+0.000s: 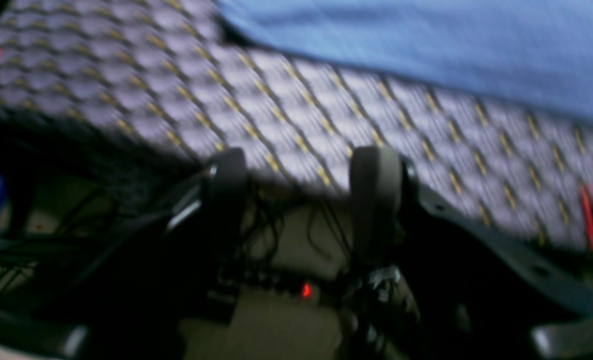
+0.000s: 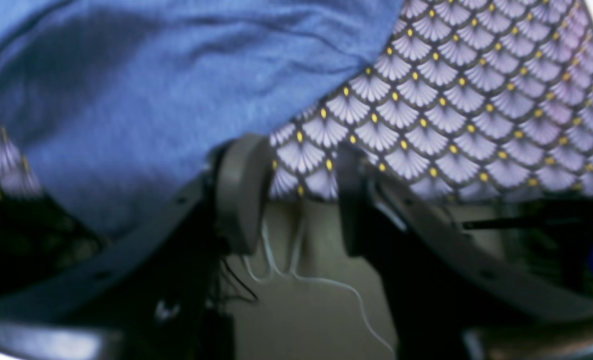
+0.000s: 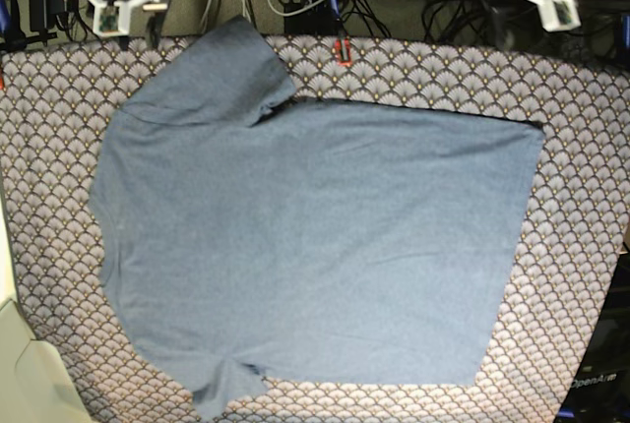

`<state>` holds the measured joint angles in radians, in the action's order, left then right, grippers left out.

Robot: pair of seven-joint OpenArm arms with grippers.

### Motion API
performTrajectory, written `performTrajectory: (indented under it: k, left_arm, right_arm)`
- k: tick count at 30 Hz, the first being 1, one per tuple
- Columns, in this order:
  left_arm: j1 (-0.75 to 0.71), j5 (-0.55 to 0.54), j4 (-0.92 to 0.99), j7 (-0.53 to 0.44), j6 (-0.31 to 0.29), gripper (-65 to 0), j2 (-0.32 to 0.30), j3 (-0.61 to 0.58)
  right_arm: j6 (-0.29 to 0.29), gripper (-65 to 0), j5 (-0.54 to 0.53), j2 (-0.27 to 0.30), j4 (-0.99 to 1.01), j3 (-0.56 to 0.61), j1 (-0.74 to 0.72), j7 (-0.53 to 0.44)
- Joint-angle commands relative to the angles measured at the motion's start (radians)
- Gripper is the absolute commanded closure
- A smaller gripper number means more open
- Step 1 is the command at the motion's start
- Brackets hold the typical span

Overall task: Fold the T-shirt properly
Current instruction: 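Move both grippers to the shoulder corners of the blue T-shirt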

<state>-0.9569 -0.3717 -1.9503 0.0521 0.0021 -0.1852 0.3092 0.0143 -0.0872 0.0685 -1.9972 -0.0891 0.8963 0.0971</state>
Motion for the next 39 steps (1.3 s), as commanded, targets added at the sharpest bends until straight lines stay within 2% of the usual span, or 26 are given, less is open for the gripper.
performTrajectory:
  k: [1,5,8,13,16,22,28,39]
  left_arm:
    - [0.003,-0.02,-0.016,0.004,-0.007,-33.2,-0.006,0.023]
    - [0.072,-0.102,-0.018,0.102,-0.007,-33.2,-0.003,0.091]
    - [0.114,-0.148,-0.018,0.167,-0.007,-33.2,0.0,0.143]
    - [0.161,-0.169,-0.018,0.24,-0.007,-33.2,0.003,0.196]
    - [0.184,-0.169,-0.016,0.252,-0.007,-33.2,0.003,0.218]
    - [0.221,-0.16,-0.016,0.252,-0.007,-33.2,-0.004,0.23]
    - [0.252,-0.158,-0.014,0.254,-0.007,-33.2,-0.004,0.23]
    - [0.318,-0.157,0.125,0.254,-0.007,-33.2,-0.004,0.23]
  right_arm:
    - [-0.001,-28.7,-0.027,0.015,-0.012,-0.004,-0.006,-0.024]
    - [0.0,-29.7,-0.191,0.049,-0.012,-0.004,-0.076,0.085]
    - [0.042,-29.7,-0.366,0.08,-0.012,-0.008,-0.136,0.214]
    - [0.089,-29.6,-0.606,0.081,0.002,-0.088,-0.21,0.381]
    - [0.094,-29.6,-0.688,0.081,0.036,-0.142,-0.246,0.447]
    - [0.095,-29.6,-0.757,0.084,0.146,-0.186,-0.277,0.487]
    - [0.095,-29.6,-0.762,0.081,0.203,-0.18,-0.274,0.487]
    - [0.095,-29.4,-0.754,0.081,0.249,-0.068,-0.311,0.487]
